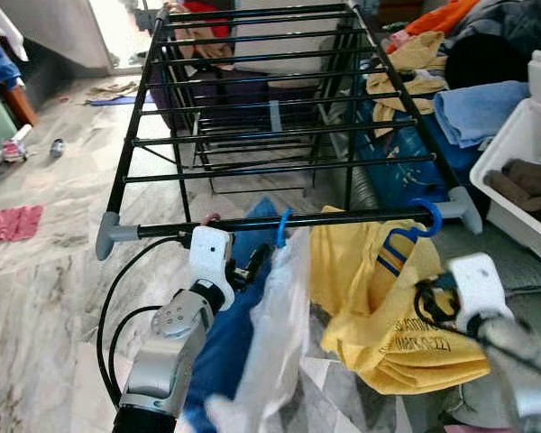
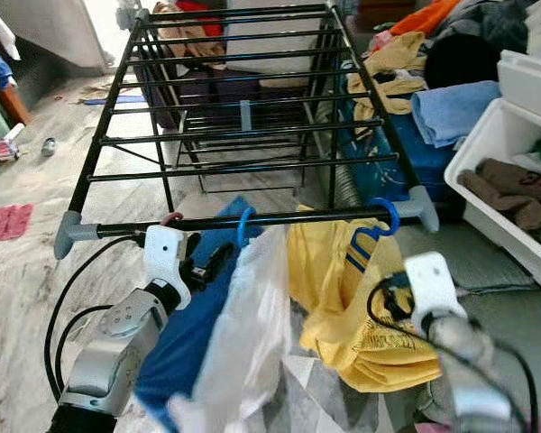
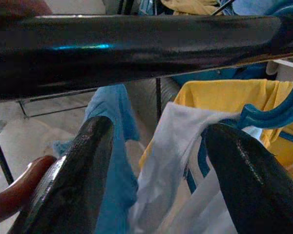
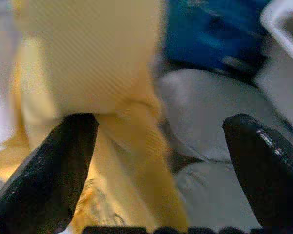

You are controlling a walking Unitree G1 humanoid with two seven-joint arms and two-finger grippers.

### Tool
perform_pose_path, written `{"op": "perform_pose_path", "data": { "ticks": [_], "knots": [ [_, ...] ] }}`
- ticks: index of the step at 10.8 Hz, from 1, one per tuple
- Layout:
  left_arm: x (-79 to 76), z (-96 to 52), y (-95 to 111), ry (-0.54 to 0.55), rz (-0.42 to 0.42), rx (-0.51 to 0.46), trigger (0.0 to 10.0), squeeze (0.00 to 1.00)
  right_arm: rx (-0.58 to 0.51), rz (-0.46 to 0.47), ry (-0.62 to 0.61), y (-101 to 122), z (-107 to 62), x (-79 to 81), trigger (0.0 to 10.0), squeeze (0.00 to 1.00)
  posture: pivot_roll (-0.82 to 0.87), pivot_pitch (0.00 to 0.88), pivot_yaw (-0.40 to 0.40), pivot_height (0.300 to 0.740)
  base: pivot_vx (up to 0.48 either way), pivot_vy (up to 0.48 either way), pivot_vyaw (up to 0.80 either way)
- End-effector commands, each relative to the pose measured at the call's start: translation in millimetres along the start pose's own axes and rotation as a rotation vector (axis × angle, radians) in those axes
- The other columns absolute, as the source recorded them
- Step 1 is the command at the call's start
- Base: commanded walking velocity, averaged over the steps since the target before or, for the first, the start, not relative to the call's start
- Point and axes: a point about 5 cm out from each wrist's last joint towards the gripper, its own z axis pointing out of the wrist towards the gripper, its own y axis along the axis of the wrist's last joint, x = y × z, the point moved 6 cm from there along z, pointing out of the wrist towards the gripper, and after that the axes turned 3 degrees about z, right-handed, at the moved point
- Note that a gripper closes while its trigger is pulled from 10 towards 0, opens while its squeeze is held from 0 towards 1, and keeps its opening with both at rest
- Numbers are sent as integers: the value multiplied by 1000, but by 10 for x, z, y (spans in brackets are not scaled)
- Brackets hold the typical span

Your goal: Hang hanger

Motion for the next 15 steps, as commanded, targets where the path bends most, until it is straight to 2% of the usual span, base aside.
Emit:
{"op": "perform_pose_path", "data": {
  "ticks": [1, 2, 4, 6, 7, 9, 12, 14, 15],
  "knots": [
    [25, 3, -7, 11, 14, 13, 10000, 0, -5, -12, 86, 12, 25, 107, 3529, 0, -103, 56, 27, 740, 0, 0, 0],
    [28, -16, -31, 16, 15, 23, 10000, 0, -6, -36, 132, 33, 35, 77, 0, 0, -100, 57, 21, 740, 0, 0, 0],
    [15, -37, -56, 18, 15, 33, 10000, 0, 5, -52, 175, 18, 15, 58, 0, 0, -100, 61, 17, 740, 0, 0, 0],
    [8, -31, -79, 12, 18, 42, 10000, 0, 11, -62, 258, -23, -33, 155, 0, 0, -107, 64, 23, 740, 0, 0, 0],
    [-3, -21, -72, 8, 22, 43, 10000, 0, 1, -50, 264, -18, -50, 152, 0, 0, -108, 66, 22, 740, 0, 0, 0],
    [-32, -21, -94, 2, 24, 52, 10000, 0, 18, -40, 254, -106, -107, 96, 0, 0, -114, 70, 18, 740, 0, 0, 0],
    [-56, -29, -119, -4, 24, 61, 10000, 0, 8, -56, 224, -50, -96, -11, 0, 0, -114, 78, 14, 740, 0, 0, 0],
    [-18, -50, -136, 6, 28, 71, 10000, 0, 1, -63, 199, 5, -75, -108, 0, 0, -109, 87, 13, 740, 0, 0, 0],
    [-21, -58, -143, 5, 28, 74, 10000, 0, -1, -61, 203, 11, -73, -97, 0, 0, -108, 89, 14, 740, 0, 0, 0]
  ]
}}
